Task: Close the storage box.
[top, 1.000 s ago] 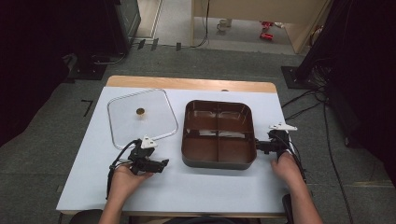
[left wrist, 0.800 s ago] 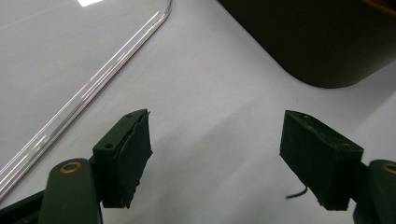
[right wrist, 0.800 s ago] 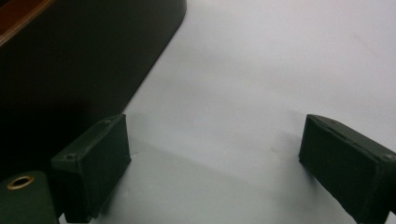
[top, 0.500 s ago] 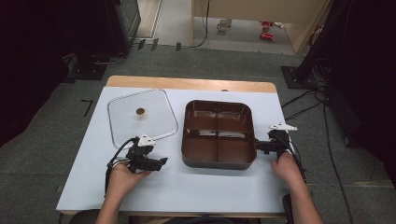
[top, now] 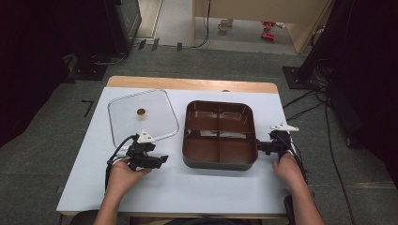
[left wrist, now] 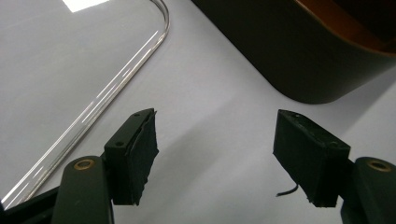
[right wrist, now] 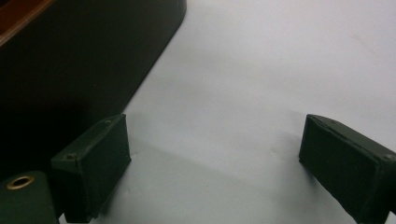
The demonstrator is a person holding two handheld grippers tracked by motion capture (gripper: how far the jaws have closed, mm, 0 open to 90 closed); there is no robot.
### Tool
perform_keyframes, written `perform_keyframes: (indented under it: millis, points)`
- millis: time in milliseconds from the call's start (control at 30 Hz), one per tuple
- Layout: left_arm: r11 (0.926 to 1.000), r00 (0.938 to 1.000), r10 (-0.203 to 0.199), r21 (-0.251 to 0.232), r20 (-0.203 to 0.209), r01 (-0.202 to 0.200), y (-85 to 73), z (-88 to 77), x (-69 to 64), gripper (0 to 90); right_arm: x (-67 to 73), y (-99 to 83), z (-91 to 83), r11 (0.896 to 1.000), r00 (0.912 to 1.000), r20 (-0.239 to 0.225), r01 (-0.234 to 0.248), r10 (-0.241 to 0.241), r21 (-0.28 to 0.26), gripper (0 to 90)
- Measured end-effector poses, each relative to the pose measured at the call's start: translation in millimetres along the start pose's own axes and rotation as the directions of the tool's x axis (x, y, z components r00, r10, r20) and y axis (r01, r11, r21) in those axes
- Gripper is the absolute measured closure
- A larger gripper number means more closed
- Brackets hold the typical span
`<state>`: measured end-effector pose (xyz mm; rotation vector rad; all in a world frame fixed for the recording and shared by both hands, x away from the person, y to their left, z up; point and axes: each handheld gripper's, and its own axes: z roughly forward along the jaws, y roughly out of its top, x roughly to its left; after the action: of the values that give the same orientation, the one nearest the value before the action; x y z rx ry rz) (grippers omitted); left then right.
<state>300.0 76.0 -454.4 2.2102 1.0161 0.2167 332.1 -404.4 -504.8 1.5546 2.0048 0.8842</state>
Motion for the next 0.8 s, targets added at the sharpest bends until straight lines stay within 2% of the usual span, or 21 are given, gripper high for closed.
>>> perform_keyframes:
  millis: [300, 800]
  points:
    - [0.9998, 1.0, -0.007, -0.017, -0.007, 0.007, 6.5, -5.5, 9.6, 32.2, 0.2, 0.0, 0.0, 1.0, 1.0, 0.001, -0.001, 0.001, 0.001, 8.1]
    - [0.9997, 0.9999, -0.006, -0.026, -0.013, 0.006, 26.5, -7.7, 25.8, 34.0, 0.6, 0.0, -0.2, 1.0, 1.0, 0.004, 0.003, -0.003, 0.002, 8.0]
